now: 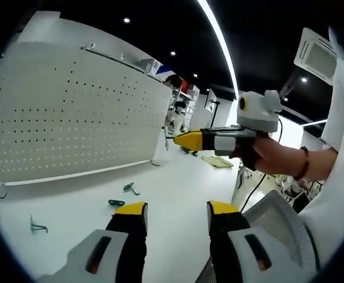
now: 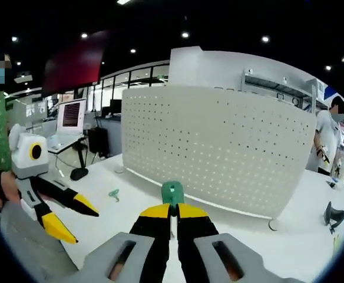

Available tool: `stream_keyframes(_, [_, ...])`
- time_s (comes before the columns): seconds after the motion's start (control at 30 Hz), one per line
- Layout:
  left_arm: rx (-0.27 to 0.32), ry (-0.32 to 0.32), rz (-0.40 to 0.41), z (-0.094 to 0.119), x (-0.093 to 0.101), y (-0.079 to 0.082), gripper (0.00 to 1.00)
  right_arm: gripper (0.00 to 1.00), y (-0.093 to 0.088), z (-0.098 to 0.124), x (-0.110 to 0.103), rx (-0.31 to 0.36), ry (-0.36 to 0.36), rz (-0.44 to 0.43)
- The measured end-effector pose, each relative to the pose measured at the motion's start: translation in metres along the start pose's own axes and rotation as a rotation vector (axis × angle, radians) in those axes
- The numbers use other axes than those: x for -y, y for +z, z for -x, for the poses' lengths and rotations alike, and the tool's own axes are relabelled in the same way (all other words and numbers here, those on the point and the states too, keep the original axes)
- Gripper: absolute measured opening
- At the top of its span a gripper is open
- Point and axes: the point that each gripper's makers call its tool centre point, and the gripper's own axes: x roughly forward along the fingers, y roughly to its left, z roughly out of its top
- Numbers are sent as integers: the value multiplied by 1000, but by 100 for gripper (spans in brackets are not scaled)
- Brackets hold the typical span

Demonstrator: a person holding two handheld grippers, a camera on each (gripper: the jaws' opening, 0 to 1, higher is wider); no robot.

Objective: Insert the hook assembly into the mounting plate slot until the hook locks in place.

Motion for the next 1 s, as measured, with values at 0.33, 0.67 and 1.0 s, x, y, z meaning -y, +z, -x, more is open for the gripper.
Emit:
stream_keyframes(0.33, [0,11,-6,10,-1,-2,42,1,19,-14,15,40,-35,-32])
stream_keyframes(0.67, [5,29,-18,15,-5,-1,44,1,42,-27,40,90,-69,-78])
stream_keyframes(1.0, [1,39,-28,18,-7,-3,46,1,54,-33,47,139,-90,-117])
